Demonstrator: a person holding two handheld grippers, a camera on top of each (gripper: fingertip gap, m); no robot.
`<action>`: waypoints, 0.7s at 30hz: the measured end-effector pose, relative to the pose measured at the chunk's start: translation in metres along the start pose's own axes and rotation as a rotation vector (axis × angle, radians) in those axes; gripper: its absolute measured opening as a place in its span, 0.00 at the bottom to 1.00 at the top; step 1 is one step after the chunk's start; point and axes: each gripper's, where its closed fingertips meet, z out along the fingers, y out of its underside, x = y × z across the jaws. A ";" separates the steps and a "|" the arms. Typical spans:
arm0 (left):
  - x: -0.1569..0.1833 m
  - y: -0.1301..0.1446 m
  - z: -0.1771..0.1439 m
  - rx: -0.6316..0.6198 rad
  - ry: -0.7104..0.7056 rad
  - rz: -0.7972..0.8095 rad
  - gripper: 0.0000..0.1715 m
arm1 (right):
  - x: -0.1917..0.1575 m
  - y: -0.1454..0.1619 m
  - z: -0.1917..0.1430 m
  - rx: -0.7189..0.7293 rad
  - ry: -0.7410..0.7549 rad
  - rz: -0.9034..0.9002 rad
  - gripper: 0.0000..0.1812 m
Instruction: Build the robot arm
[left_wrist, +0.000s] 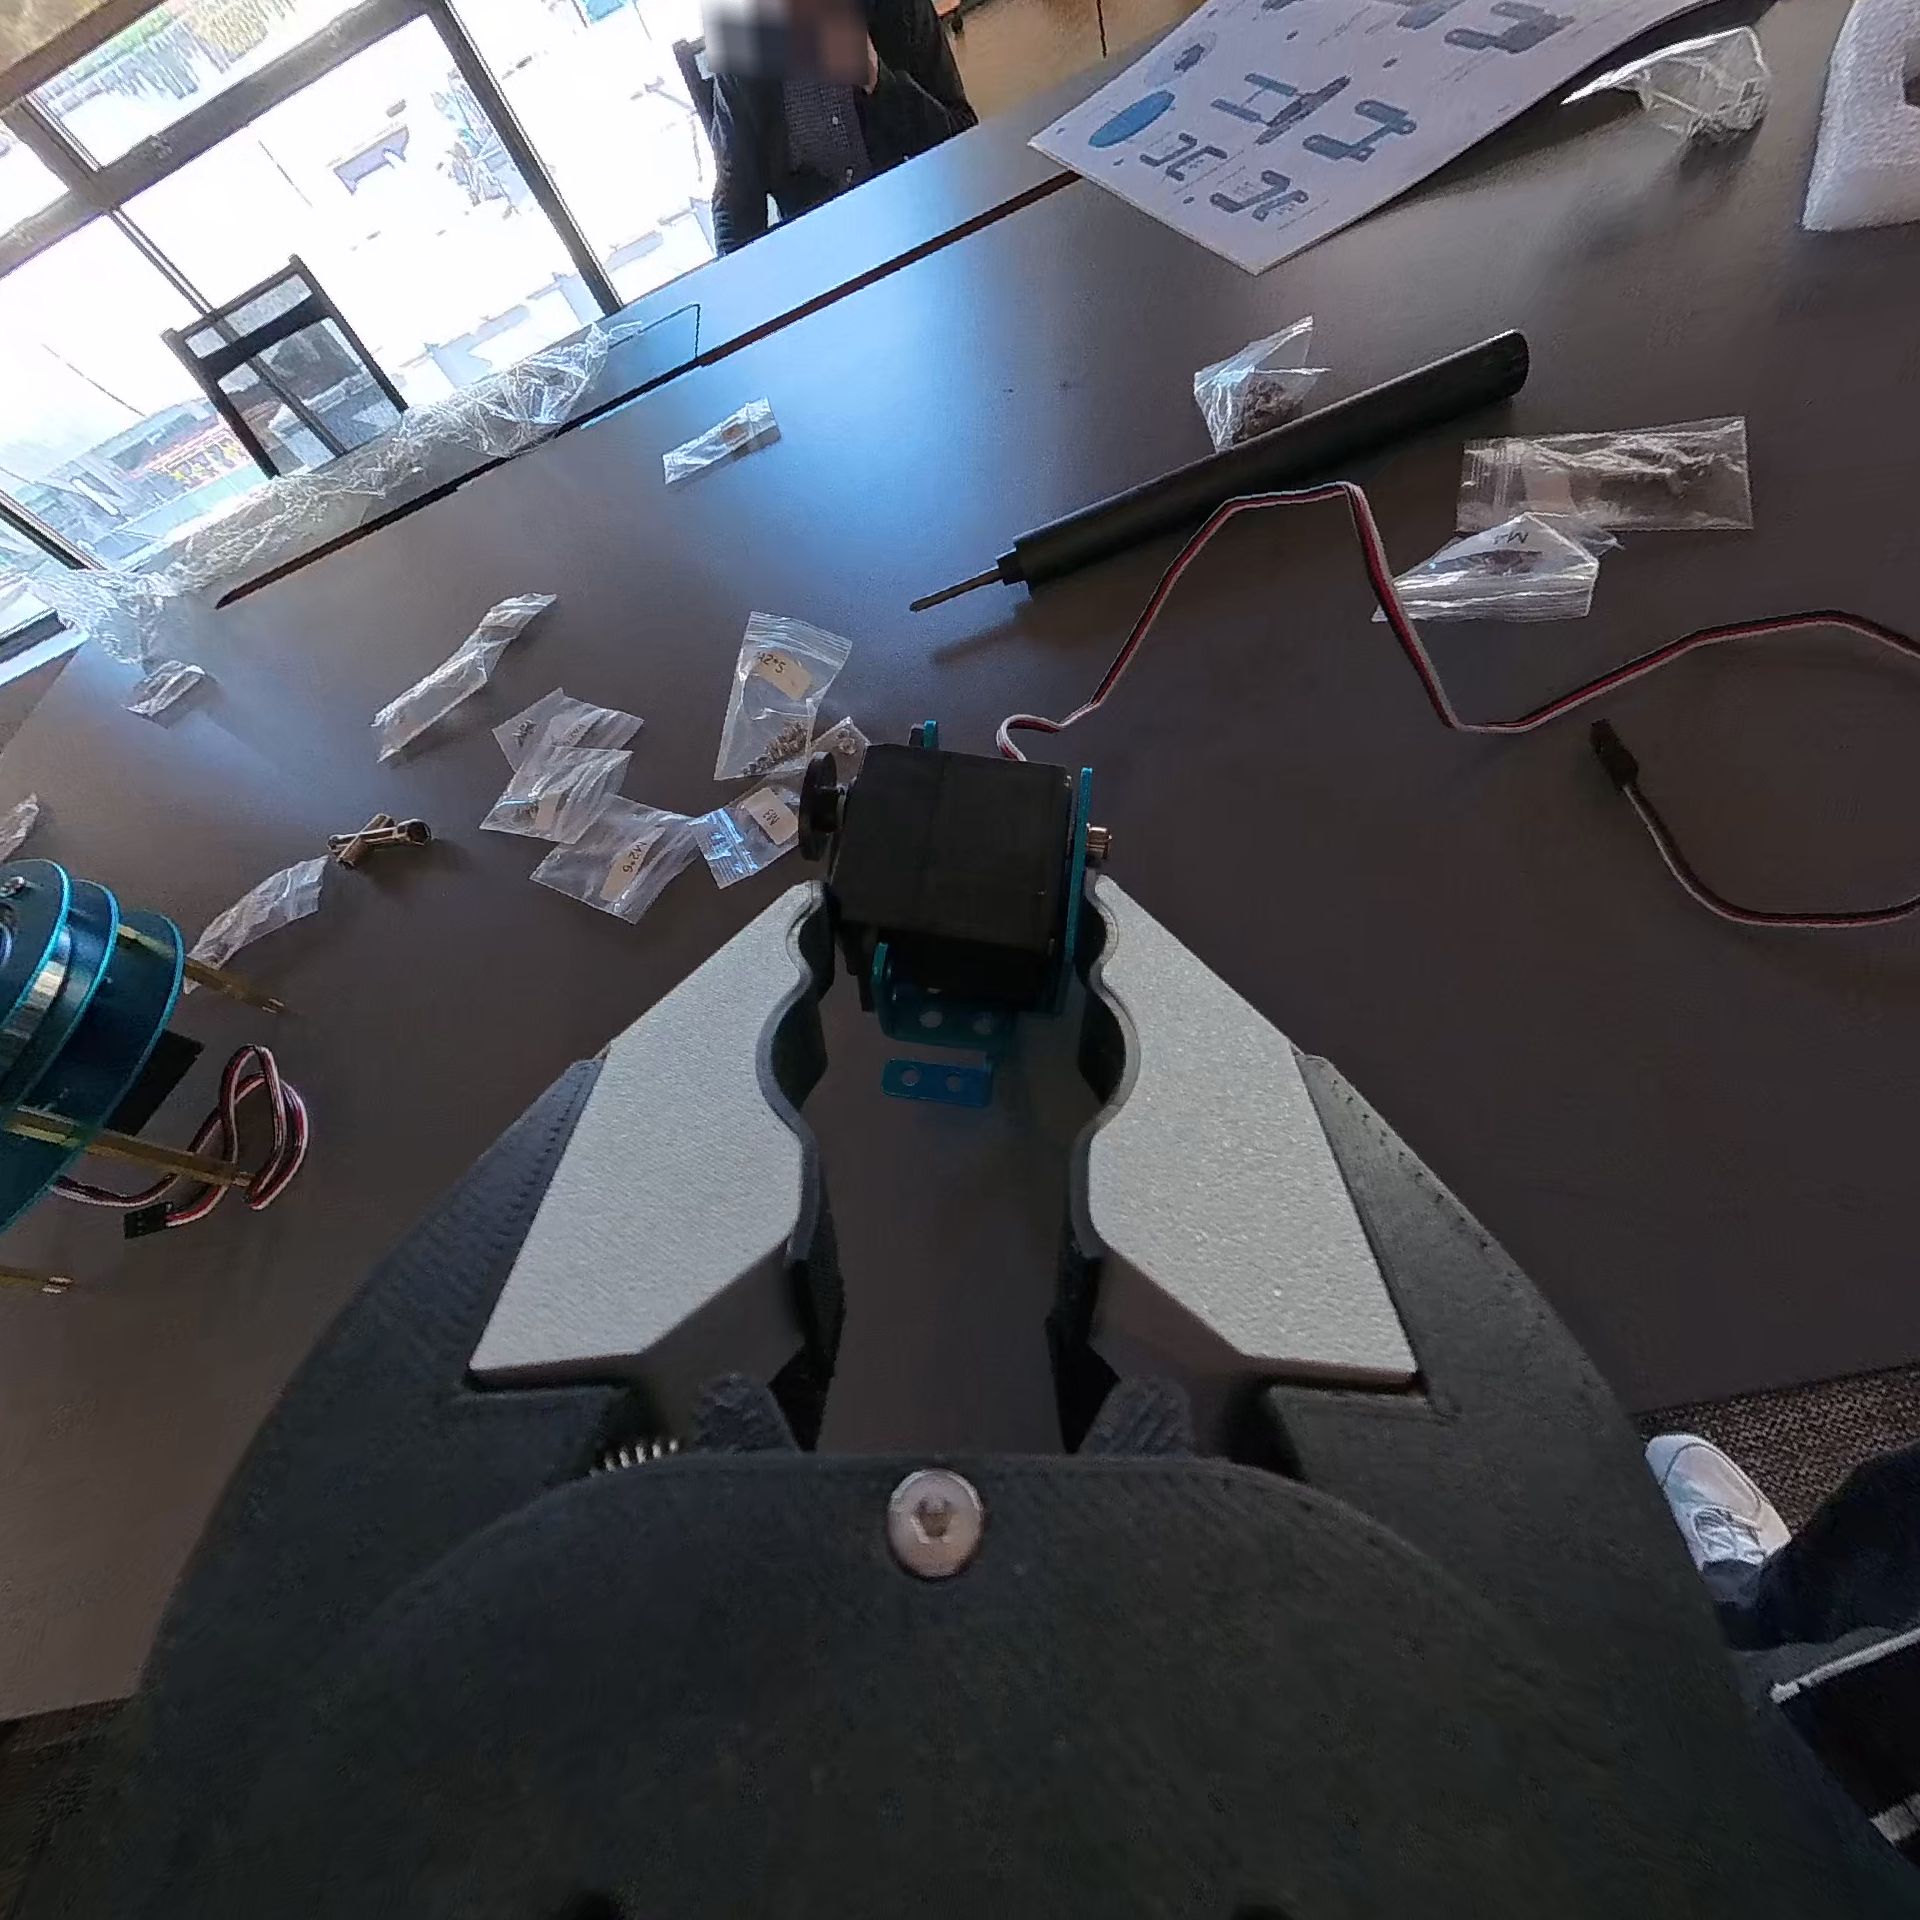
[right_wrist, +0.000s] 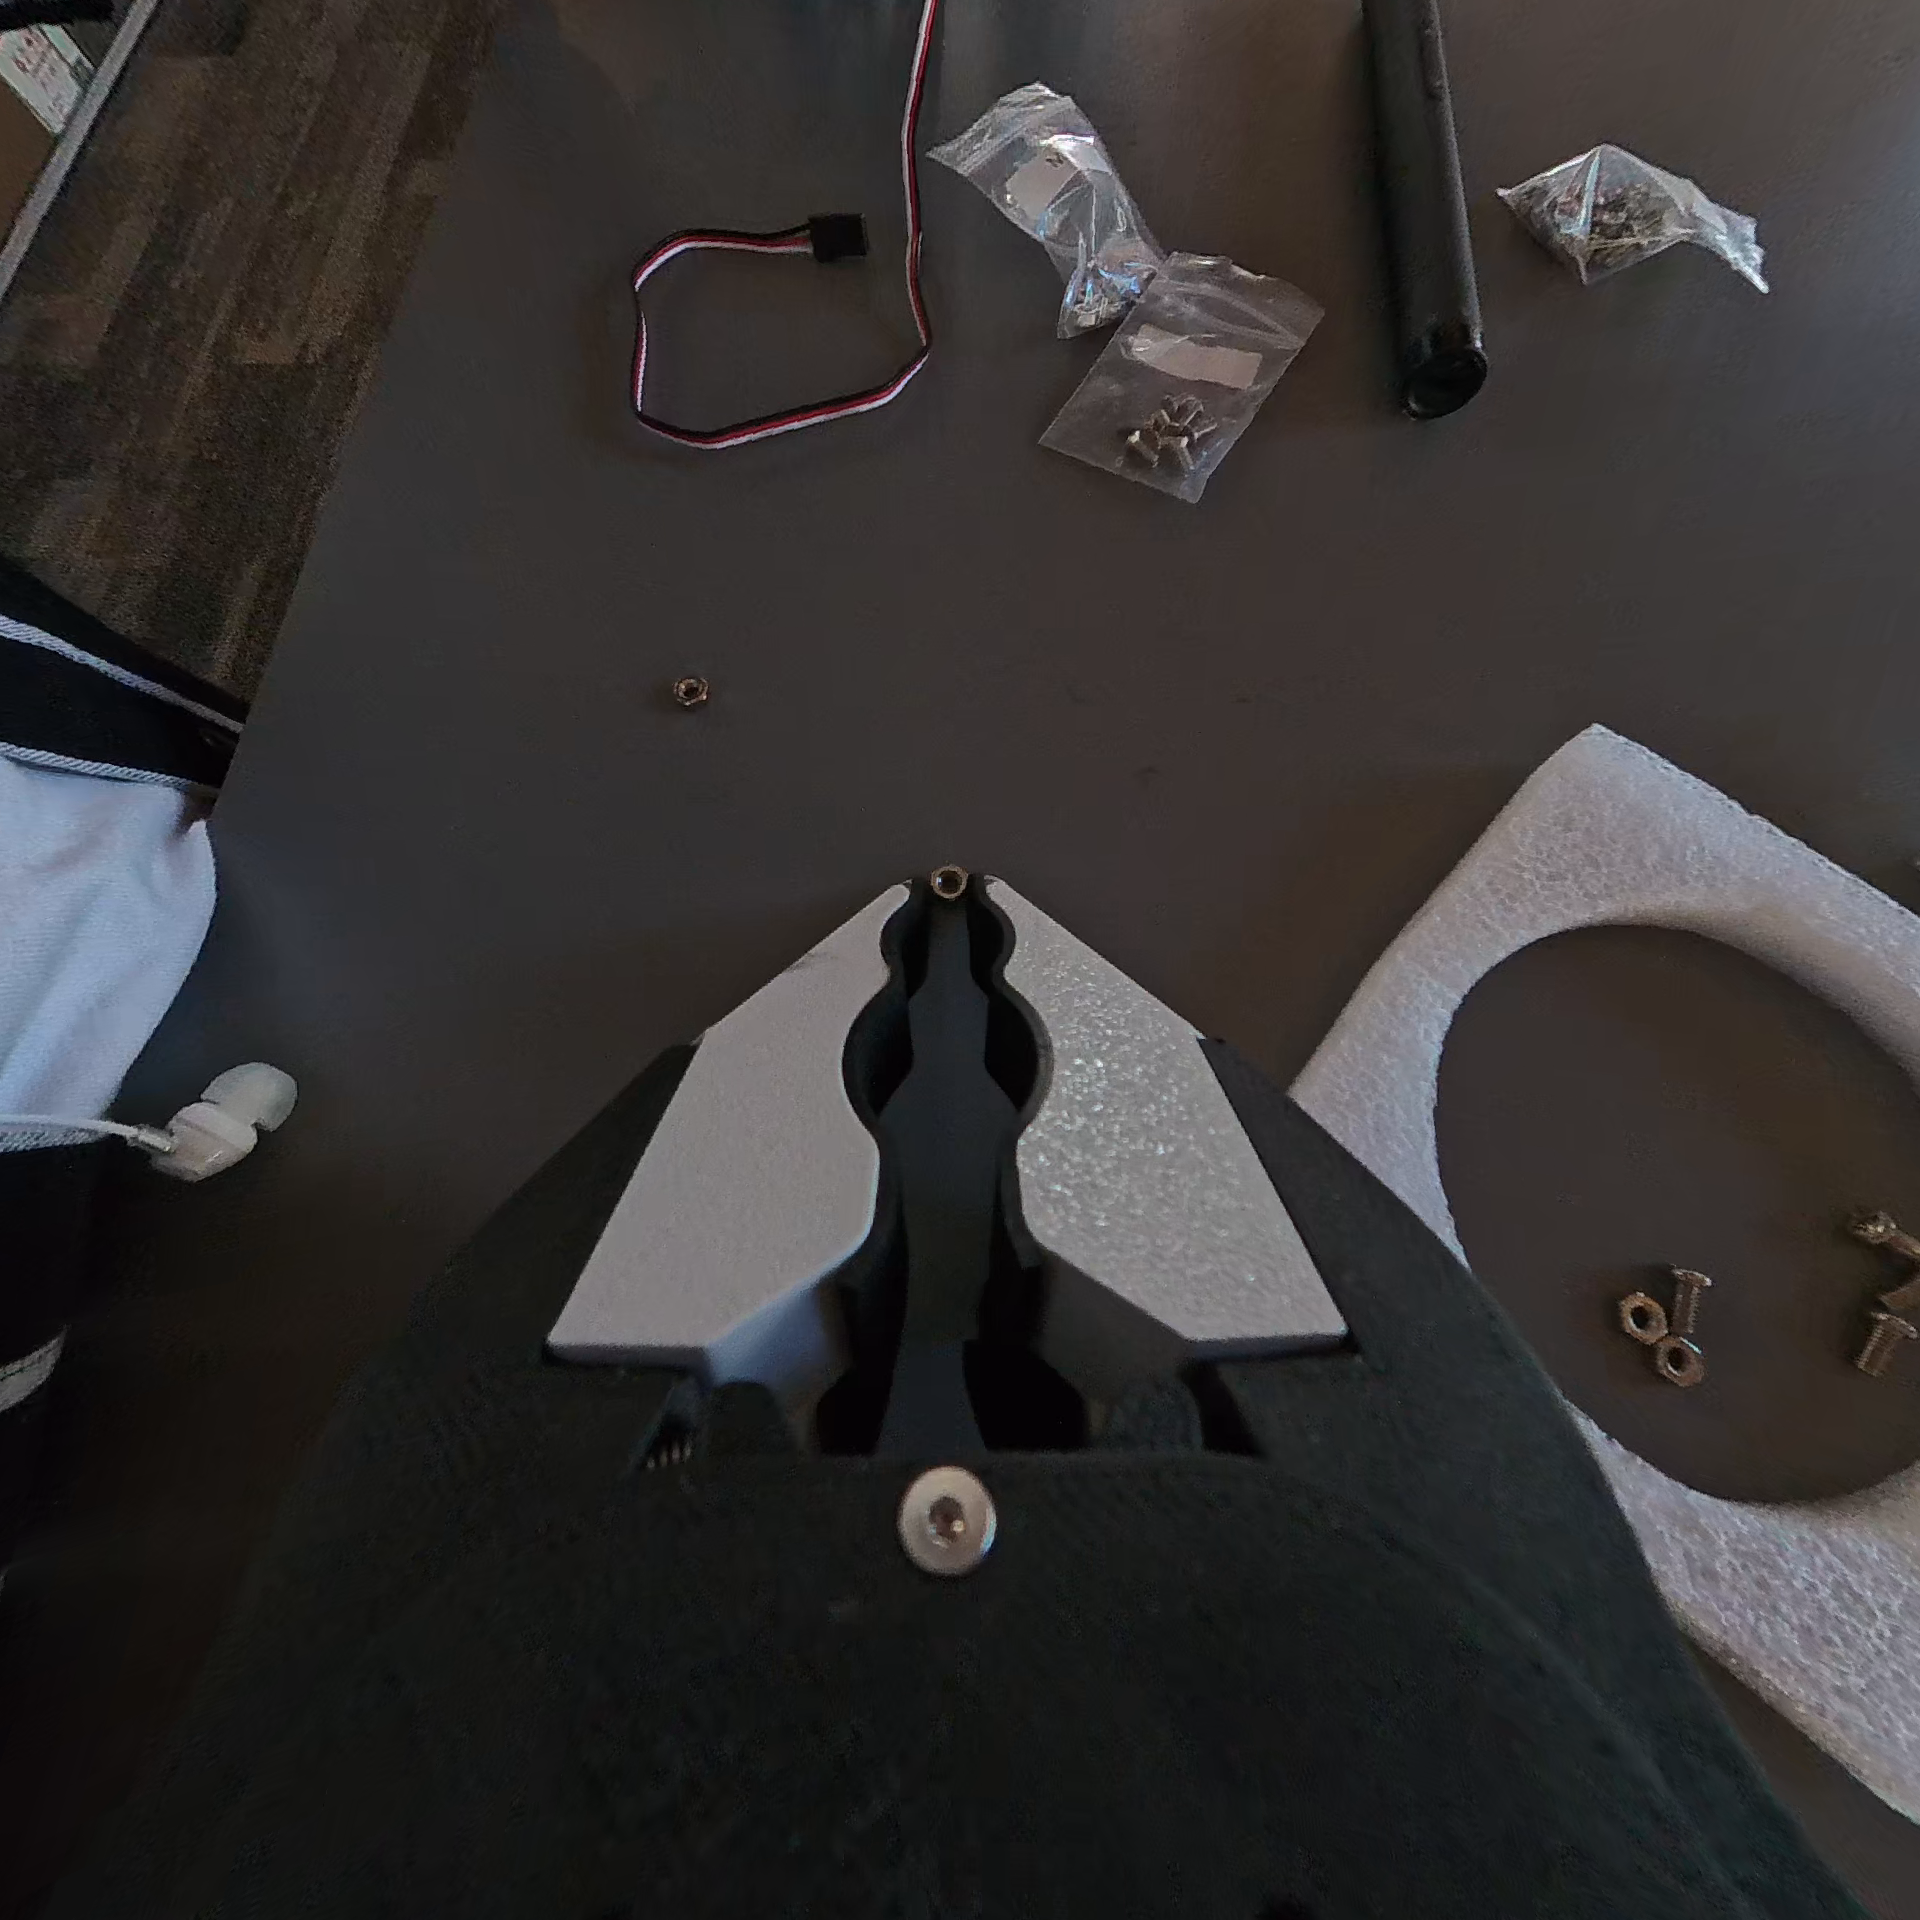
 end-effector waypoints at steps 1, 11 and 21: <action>0.000 0.000 0.000 0.001 -0.001 -0.001 0.26 | 0.000 0.000 0.000 0.000 0.000 0.000 0.04; 0.000 0.000 0.000 -0.004 -0.003 0.005 0.26 | 0.000 0.000 0.000 0.000 0.000 0.000 0.04; 0.003 -0.001 0.002 -0.023 -0.017 0.048 0.26 | 0.000 0.000 -0.001 0.000 0.007 -0.014 0.04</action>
